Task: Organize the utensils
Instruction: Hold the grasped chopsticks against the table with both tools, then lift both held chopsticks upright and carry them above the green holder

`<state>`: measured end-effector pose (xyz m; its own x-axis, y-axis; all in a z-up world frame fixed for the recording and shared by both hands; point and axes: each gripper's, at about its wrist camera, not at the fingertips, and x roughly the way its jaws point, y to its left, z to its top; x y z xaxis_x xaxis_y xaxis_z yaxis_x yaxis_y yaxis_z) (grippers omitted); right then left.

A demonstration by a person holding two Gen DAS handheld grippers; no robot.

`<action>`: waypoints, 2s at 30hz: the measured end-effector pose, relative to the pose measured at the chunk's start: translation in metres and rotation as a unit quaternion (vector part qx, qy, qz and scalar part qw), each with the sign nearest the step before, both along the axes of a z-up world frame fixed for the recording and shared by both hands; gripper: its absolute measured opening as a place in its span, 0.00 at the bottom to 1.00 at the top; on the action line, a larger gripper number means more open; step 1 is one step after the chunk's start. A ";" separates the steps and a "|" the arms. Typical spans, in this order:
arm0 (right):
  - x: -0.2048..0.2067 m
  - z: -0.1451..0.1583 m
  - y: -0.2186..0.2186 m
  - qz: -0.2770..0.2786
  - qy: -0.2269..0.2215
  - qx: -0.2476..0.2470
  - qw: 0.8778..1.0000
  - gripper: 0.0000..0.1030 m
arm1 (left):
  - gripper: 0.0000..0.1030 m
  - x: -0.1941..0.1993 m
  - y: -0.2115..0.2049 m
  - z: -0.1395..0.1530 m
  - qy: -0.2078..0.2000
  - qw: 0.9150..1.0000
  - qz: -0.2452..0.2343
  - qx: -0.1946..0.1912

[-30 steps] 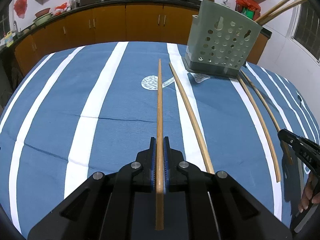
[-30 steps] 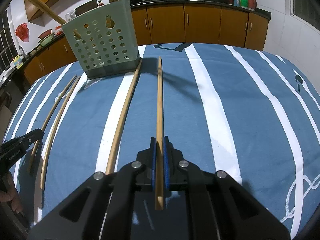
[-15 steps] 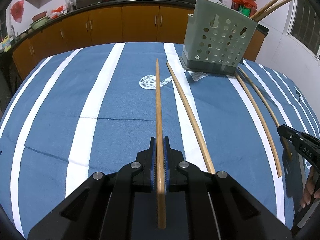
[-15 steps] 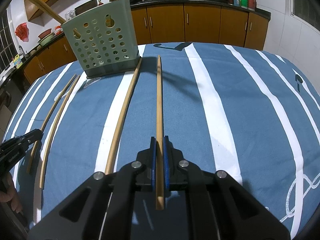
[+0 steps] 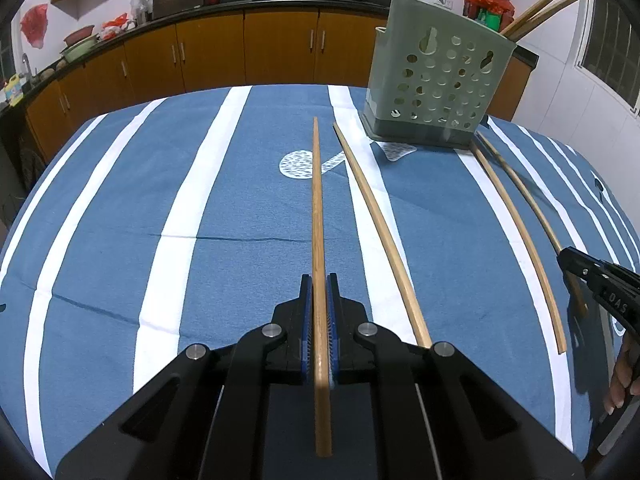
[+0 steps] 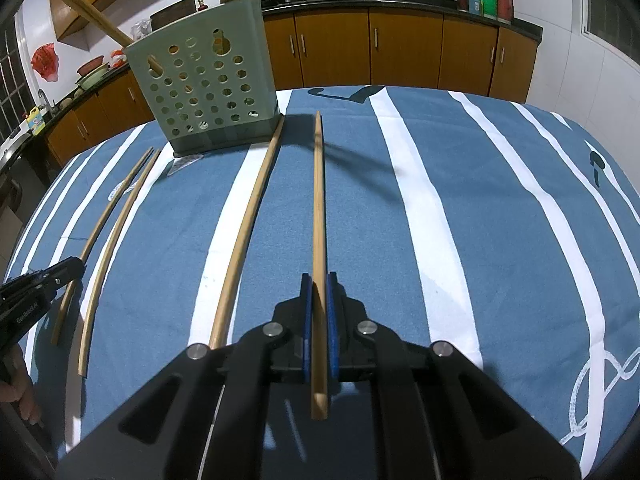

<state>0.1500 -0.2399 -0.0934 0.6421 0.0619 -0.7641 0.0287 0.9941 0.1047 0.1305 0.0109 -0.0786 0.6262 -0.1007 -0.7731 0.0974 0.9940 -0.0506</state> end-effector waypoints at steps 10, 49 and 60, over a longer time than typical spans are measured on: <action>-0.003 0.035 -0.008 -0.002 -0.044 0.003 0.999 0.08 | 0.07 -0.002 0.005 0.029 -0.034 0.999 -0.003 -0.007; -0.010 0.269 -0.005 0.013 -0.360 0.072 0.930 0.08 | 0.07 0.013 -0.020 0.241 -0.324 0.941 -0.014 -0.095; 0.048 0.265 0.011 0.008 -0.375 0.048 0.926 0.08 | 0.07 0.055 -0.041 0.234 -0.350 0.932 0.005 -0.095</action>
<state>0.1984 -0.2294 0.1713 0.9882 0.1208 -0.0946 -0.1028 0.9790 0.1762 0.1860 -0.0300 0.1554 0.9720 -0.1857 -0.1440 0.1632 0.9744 -0.1544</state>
